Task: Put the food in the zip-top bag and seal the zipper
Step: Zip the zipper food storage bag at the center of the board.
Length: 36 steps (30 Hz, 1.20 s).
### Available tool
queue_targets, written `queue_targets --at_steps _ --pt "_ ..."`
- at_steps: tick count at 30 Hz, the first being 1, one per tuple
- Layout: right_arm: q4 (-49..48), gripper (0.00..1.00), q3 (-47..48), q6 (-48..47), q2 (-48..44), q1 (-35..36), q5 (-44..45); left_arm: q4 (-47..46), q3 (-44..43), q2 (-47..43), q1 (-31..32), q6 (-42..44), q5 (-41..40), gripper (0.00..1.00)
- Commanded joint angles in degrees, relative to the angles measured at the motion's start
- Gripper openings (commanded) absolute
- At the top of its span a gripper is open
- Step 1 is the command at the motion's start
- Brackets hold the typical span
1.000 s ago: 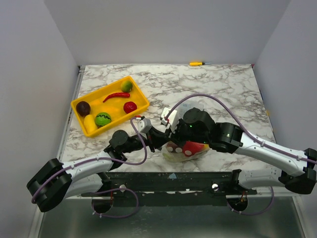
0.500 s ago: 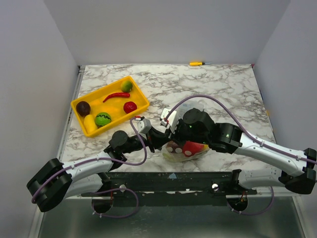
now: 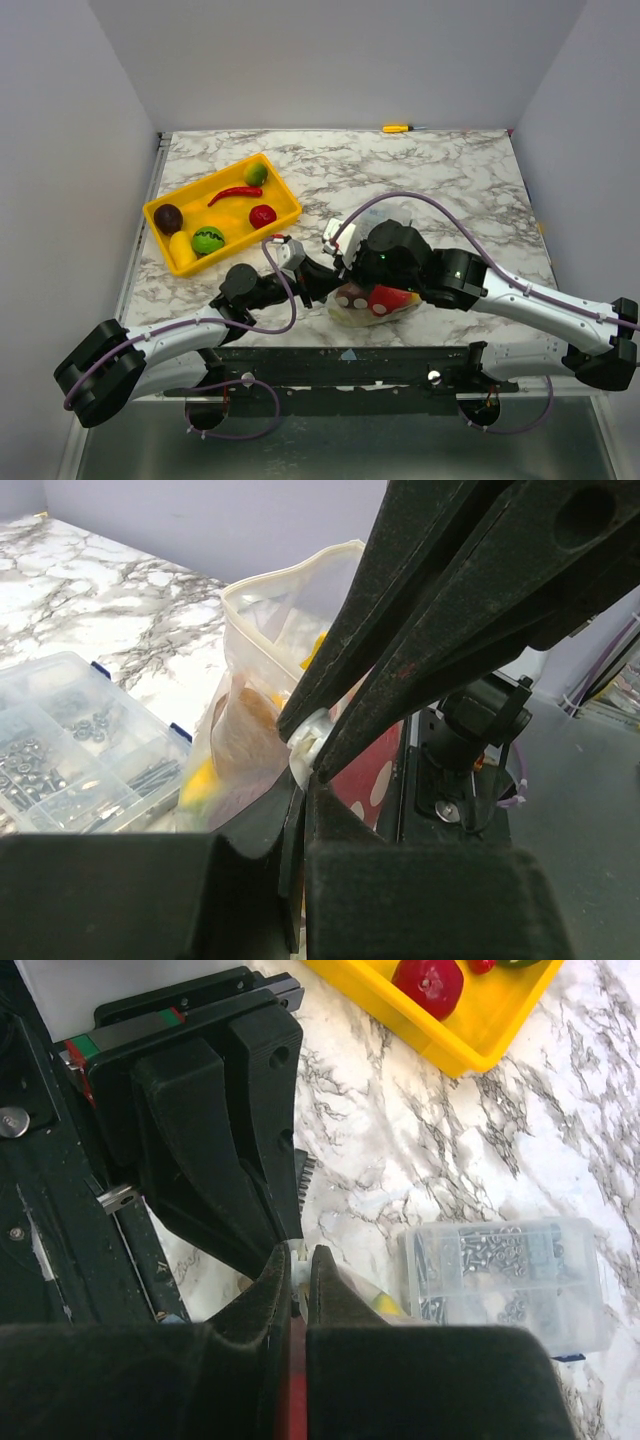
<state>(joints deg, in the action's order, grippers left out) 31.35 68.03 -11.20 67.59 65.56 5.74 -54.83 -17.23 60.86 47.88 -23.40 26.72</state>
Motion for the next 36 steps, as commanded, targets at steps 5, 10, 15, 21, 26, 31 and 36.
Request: queue_targets --at_steps 5,10,15,21,26,31,36 --pt "1.6 0.01 -1.4 -0.9 -3.9 0.0 5.2 -5.9 3.0 0.1 0.2 0.3 -0.5 0.00" --pt "3.0 0.01 -3.1 -1.1 -7.3 0.0 7.2 -9.9 5.0 0.1 0.1 -1.0 -1.3 0.00" --pt "5.6 0.01 -3.9 -0.1 -10.8 0.0 9.5 -8.4 5.2 -0.6 -0.2 -0.8 -3.2 0.00" --pt "10.5 0.01 -3.8 2.2 -14.8 0.1 10.6 -6.2 6.2 -2.0 -0.6 -0.4 -9.3 0.00" --pt "14.9 0.01 -3.6 4.0 -18.8 0.0 11.3 -4.5 7.0 -3.1 -0.7 -0.8 -15.9 0.00" --pt "18.8 0.01 -3.9 5.0 -23.2 0.0 13.1 -2.7 7.4 -3.8 -0.8 -1.3 -20.3 0.00" --pt "21.9 0.01 -4.2 6.1 -27.5 0.1 14.6 -0.6 7.9 -5.7 -0.8 -1.7 -24.4 0.00"
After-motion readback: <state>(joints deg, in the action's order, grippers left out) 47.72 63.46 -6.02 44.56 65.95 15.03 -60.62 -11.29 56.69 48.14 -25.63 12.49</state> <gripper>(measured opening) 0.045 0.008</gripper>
